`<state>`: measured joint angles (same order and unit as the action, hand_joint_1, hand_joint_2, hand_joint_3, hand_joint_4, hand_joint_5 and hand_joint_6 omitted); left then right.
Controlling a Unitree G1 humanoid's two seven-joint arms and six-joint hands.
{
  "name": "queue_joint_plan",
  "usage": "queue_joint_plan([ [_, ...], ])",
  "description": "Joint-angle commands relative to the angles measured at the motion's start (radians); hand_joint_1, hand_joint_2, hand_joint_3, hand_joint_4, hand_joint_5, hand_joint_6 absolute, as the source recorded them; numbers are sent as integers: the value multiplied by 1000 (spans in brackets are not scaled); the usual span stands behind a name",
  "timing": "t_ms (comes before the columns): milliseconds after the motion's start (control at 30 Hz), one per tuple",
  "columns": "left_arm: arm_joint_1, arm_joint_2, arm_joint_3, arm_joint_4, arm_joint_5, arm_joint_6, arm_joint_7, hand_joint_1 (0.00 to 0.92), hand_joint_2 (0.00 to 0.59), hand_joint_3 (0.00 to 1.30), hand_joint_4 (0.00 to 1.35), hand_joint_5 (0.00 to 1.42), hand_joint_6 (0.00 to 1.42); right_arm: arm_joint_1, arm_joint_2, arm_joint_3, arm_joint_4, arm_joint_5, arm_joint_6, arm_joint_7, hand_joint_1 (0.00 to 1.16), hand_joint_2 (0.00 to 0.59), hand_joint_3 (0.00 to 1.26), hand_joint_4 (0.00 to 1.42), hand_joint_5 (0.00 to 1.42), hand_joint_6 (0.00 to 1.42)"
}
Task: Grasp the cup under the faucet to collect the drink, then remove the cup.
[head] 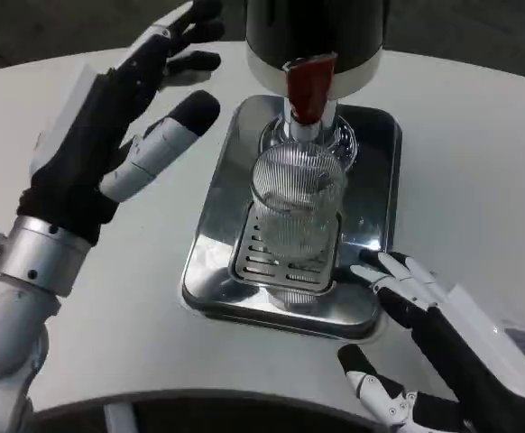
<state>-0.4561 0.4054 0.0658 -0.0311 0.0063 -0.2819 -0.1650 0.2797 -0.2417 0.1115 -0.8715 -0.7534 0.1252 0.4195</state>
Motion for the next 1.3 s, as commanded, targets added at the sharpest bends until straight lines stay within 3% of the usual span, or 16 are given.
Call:
queue_joint_plan([
  [33,-2,-10,14,-16,-56,40,-47,17,8,207,190,235,211,15,5,-4,-7,9,1,-16,485,506,174,42,0,0],
  [733,-116,-17,34,-12,-387,247,-337,36,28,201,175,209,124,3,7,-1,2,13,6,-17,486,506,177,52,0,0],
  [1300,-181,-64,25,9,-448,342,-423,24,31,201,164,201,122,14,8,-3,-3,19,5,-22,486,506,182,52,0,0],
])
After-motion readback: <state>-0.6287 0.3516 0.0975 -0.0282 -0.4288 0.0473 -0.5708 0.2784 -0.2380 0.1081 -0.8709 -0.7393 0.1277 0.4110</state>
